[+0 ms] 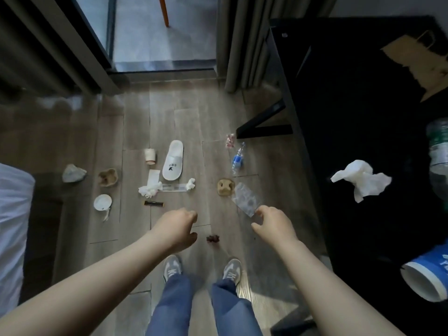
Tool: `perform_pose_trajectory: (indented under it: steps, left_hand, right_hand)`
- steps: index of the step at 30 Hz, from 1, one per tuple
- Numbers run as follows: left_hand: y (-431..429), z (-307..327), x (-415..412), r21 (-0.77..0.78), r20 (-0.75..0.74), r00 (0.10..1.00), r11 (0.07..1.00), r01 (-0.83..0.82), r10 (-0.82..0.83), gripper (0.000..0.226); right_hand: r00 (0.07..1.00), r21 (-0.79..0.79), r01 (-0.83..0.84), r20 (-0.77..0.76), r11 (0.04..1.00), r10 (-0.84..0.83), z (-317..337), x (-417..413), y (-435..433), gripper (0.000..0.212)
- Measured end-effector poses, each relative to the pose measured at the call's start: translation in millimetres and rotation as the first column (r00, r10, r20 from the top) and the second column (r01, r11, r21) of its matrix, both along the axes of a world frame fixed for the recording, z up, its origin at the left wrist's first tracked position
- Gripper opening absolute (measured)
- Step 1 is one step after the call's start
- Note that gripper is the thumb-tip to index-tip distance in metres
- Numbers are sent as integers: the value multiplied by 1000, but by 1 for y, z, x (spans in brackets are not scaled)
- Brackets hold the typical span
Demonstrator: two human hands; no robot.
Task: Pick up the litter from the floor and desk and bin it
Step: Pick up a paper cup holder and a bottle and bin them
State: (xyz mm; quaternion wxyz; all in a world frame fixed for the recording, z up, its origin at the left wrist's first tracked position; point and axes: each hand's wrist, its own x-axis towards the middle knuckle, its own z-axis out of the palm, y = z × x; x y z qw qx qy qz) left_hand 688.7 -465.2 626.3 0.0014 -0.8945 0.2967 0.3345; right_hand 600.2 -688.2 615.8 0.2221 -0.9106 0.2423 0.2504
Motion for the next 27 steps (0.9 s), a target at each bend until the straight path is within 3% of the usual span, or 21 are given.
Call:
perform_pose_trajectory:
  steps: [13,22,27]
  left_hand:
    - [-5,-289,19,-15,-59,994,996,87,-88,34]
    - [-15,-502,30,-51,-16,956,955,292,-294,38]
    - [-26,-597,24,-65,-107,969,974,217,-224,38]
  right_hand:
    - [990,-33,-82,-118,996,78,-281,3,-6,42]
    - [952,-115,-304,-74,946,297,-485,28,-22,43]
    - [882,-202,-472,-108,858,459,-569,53,-30,37]
